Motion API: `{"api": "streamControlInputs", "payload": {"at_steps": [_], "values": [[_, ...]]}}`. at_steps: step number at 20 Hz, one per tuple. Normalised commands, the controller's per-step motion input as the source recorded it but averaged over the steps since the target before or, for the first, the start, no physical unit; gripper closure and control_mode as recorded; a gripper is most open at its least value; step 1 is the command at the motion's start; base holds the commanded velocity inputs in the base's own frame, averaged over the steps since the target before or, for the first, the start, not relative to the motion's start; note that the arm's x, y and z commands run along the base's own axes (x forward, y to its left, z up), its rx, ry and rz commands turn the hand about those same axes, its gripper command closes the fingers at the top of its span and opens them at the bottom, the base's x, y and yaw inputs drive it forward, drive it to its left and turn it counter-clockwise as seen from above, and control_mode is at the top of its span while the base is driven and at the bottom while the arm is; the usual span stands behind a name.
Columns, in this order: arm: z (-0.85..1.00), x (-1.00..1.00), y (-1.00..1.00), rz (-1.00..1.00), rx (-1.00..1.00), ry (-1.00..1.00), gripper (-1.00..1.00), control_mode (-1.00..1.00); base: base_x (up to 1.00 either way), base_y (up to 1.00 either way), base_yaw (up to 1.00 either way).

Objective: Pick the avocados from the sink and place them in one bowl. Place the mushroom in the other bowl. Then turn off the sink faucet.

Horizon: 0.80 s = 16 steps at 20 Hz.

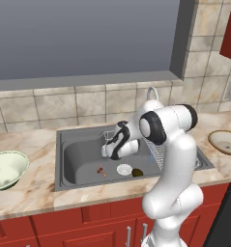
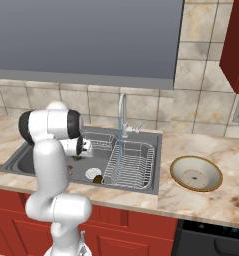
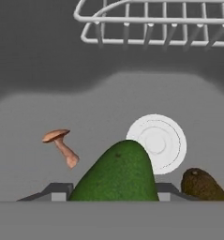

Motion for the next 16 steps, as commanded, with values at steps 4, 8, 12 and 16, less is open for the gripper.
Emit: {"api": "streamControlInputs", "payload": {"at_steps": [4, 8, 12, 16], "values": [[0.64, -0.31, 0.00, 0.00, -0.02, 0.00, 1.00, -1.00, 0.00, 0.00, 0.00], [0.59, -0.46, 0.00, 0.00, -0.02, 0.00, 1.00, -1.00, 0.00, 0.00, 0.00], [0.47, -0.56, -0.05, -0.02, -0.01, 0.00, 1.00, -1.00, 0.00, 0.00, 0.00], [0.40, -0.60, -0.21, -0.06, -0.01, 0.00, 1.00, -1.00, 0.00, 0.00, 0.00]]}}
